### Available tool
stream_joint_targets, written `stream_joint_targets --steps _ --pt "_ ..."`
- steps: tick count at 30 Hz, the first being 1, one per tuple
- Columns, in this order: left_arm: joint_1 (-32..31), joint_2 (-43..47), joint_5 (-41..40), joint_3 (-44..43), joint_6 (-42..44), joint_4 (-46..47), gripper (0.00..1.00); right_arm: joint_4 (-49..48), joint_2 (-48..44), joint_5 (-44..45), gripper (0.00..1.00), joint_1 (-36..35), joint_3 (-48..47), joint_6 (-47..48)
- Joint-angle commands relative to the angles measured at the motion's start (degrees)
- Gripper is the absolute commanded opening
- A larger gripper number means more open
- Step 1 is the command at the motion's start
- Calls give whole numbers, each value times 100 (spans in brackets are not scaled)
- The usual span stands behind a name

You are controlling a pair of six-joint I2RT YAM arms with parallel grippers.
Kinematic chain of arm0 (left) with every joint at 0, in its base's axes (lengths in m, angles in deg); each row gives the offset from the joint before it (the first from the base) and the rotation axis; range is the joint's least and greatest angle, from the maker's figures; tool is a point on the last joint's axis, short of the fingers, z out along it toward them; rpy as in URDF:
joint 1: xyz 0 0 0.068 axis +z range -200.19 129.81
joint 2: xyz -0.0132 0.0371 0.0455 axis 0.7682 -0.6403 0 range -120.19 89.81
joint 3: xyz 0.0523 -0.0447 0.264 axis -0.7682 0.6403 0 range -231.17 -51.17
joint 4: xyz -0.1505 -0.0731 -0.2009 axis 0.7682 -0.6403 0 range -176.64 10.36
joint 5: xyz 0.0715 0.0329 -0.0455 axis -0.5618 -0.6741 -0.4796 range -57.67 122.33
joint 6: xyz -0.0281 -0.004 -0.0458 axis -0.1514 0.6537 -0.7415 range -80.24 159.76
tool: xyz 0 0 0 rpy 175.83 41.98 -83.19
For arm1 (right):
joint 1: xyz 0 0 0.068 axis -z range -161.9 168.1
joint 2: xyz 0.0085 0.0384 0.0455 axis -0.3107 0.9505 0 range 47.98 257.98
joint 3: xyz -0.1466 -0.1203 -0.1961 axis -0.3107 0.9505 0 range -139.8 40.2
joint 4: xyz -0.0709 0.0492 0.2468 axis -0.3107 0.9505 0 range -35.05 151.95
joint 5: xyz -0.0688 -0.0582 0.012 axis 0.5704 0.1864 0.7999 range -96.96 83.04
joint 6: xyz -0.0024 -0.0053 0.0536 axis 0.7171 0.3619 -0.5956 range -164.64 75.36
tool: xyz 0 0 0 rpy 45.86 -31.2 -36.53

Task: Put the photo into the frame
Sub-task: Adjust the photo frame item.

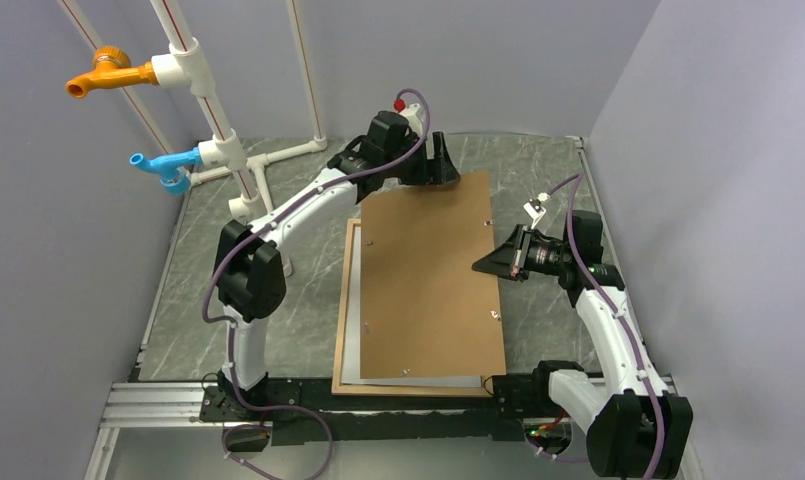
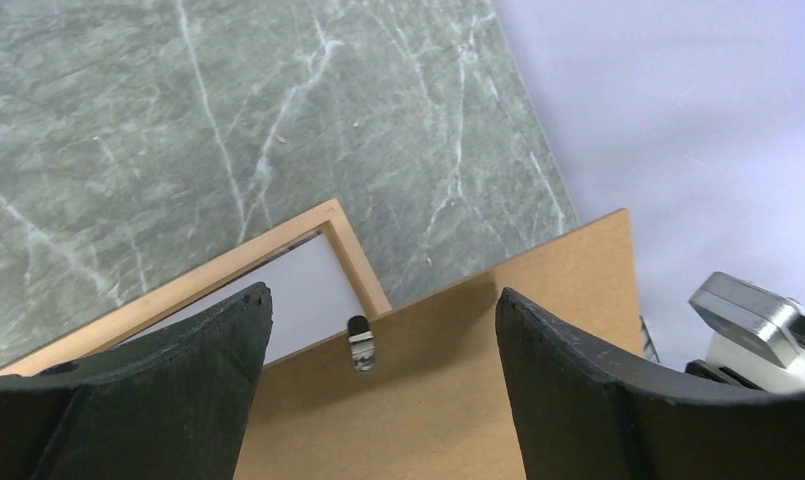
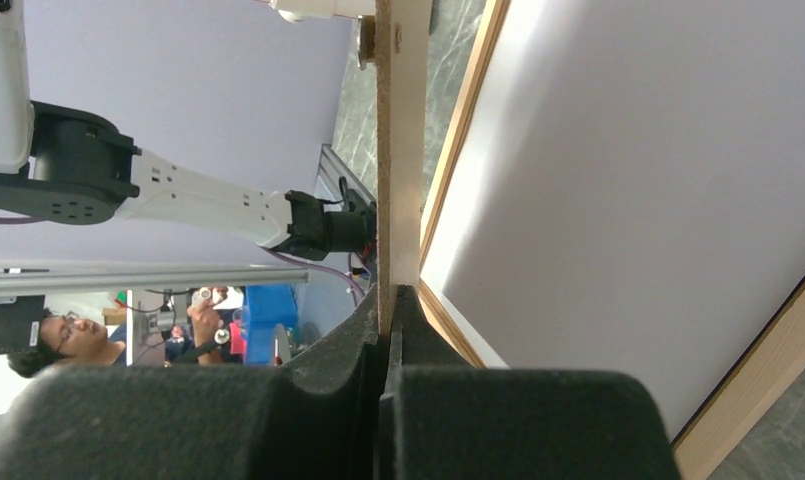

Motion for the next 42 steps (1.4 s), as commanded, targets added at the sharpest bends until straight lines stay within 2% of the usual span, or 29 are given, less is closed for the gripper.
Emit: stream_joint_targets --steps 1,9,27,33,42 --pt "-32 -95 591 -260 -121 486 84 -210 -76 -405 0 -17 -128 -24" --pt "-276 96 1058 -104 4 627 84 -174 -8 -224 0 -13 -89 -32" --pt "-699 597 1290 372 89 1189 84 -256 102 -17 0 -17 86 -57" --pt "-757 1150 1122 700 237 1417 86 -284 140 76 0 -17 150 -41" --pt "-757 2173 342 1302 504 1190 87 -450 287 238 0 -17 194 -147"
